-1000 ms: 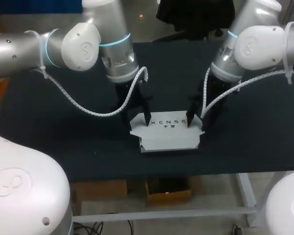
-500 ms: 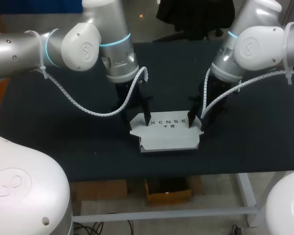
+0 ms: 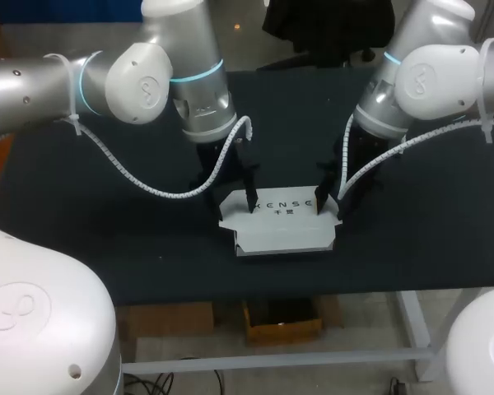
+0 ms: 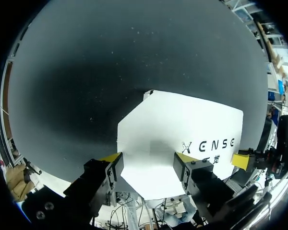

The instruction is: Assemble the packaging by folding the flat box into shape, placing the metal phone stand inside, and closing the box properly

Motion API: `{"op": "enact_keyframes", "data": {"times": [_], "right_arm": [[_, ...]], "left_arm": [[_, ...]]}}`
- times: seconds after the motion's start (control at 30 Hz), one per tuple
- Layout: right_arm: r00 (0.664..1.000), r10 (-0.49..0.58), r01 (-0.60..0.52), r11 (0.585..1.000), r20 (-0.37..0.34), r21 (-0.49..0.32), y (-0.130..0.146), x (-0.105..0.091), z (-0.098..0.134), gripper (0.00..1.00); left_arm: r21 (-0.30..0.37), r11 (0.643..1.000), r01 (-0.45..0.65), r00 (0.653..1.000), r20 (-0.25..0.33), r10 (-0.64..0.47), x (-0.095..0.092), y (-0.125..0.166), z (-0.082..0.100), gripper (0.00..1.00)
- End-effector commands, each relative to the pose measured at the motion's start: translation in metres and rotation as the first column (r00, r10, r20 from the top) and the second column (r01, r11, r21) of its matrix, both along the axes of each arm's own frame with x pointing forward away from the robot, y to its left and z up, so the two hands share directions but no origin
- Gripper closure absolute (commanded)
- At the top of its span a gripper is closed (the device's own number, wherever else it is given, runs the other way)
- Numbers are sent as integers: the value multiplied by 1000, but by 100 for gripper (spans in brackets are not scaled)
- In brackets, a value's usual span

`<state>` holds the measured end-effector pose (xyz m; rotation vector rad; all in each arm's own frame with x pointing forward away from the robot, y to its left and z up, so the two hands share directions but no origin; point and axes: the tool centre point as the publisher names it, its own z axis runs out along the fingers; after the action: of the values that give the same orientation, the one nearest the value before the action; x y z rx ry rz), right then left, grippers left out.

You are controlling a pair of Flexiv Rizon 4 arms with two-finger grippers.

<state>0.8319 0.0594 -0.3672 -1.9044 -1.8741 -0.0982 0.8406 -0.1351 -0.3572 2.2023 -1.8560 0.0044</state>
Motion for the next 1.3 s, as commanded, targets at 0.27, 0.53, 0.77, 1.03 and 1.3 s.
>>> {"op": "enact_keyframes", "data": {"times": [0.27, 0.53, 0.77, 1.03, 1.3], "right_arm": [[999, 2, -2, 1000, 32, 4, 0, -8, -4, 50], [997, 4, -5, 1000, 72, 15, -2, -11, -8, 49], [995, -2, -3, 999, 98, 45, -4, -12, -12, 50], [993, -4, -5, 997, 119, 74, -3, -12, -14, 51], [992, -5, -7, 996, 129, 93, -4, -12, -14, 51]], "left_arm": [[-3, 1000, 10, 1000, 28, -10, -9, -3, 0, 36], [-45, 999, 26, 999, 42, -24, -12, 2, -6, 36], [-89, 995, 41, 998, 55, -37, -14, 8, -9, 36], [-144, 988, 55, 994, 97, -41, -15, 13, -13, 35], [-149, 986, 76, 990, 131, -56, -15, 12, -13, 43]]}}
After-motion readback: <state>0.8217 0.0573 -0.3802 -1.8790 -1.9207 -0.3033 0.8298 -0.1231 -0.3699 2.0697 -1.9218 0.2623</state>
